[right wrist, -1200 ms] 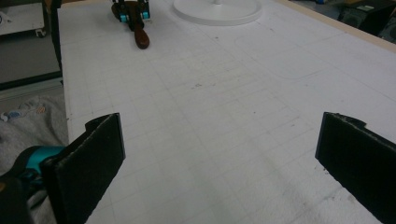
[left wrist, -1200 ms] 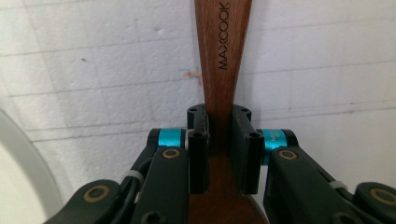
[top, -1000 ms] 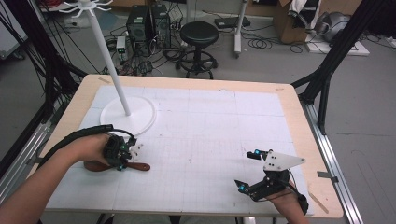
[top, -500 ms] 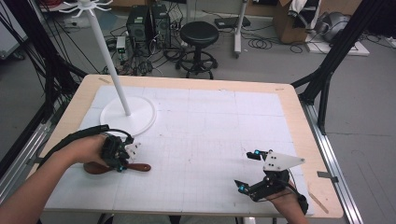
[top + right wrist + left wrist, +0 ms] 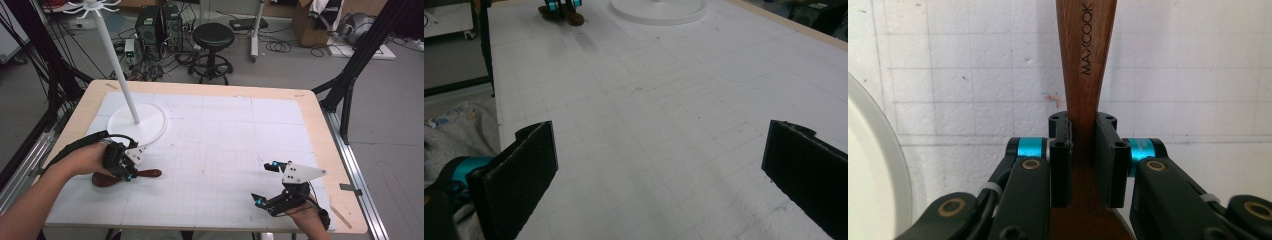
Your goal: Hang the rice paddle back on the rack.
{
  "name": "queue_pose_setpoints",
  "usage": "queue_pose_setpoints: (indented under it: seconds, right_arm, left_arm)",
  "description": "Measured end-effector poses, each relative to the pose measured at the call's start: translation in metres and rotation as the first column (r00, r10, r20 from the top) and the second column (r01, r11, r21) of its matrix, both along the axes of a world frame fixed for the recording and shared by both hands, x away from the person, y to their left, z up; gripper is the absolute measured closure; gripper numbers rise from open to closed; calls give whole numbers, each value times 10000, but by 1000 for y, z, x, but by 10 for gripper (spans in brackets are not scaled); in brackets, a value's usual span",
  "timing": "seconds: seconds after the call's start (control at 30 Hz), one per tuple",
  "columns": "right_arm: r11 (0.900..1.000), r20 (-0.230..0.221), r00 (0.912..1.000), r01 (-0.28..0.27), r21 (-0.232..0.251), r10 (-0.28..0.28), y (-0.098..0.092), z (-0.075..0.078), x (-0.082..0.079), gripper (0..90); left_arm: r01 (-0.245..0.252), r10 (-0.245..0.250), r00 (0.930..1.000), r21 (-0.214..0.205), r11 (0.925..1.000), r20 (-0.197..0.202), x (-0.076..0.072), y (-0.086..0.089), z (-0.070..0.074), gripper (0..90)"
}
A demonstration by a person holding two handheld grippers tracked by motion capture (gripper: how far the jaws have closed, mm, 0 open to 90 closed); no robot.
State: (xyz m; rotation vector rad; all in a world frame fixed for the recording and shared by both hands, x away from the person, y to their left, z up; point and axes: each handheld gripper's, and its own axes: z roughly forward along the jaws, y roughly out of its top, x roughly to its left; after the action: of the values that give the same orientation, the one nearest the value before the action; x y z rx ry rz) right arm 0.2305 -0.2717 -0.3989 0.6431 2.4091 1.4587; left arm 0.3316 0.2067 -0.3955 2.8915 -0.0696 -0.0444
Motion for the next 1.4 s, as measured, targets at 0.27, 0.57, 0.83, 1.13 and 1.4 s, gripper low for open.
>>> queue_pose_setpoints:
  seconds: [0.27,0.57,0.83,1.13,1.4]
  right_arm:
    - [10000,56,10000,15,7,-15,0,0,0,2]
    - [10000,-2,10000,-31,23,31,0,-1,0,2]
    - [10000,3,10000,-24,32,24,0,0,-1,2]
    - [10000,-14,10000,-41,28,41,0,0,-1,2]
    - [10000,3,10000,-42,34,42,0,0,-1,2]
  left_arm:
    - [-372,366,9993,-534,9979,-119,-2,7,9,782]
    - [-850,836,9964,-1271,9882,-163,-3,13,21,783]
    - [-904,874,9958,-1615,9827,-257,-4,17,26,783]
    - [-972,918,9952,-2272,9690,-343,-7,22,35,783]
    - [-1163,1079,9932,-2950,9484,-446,-6,27,44,783]
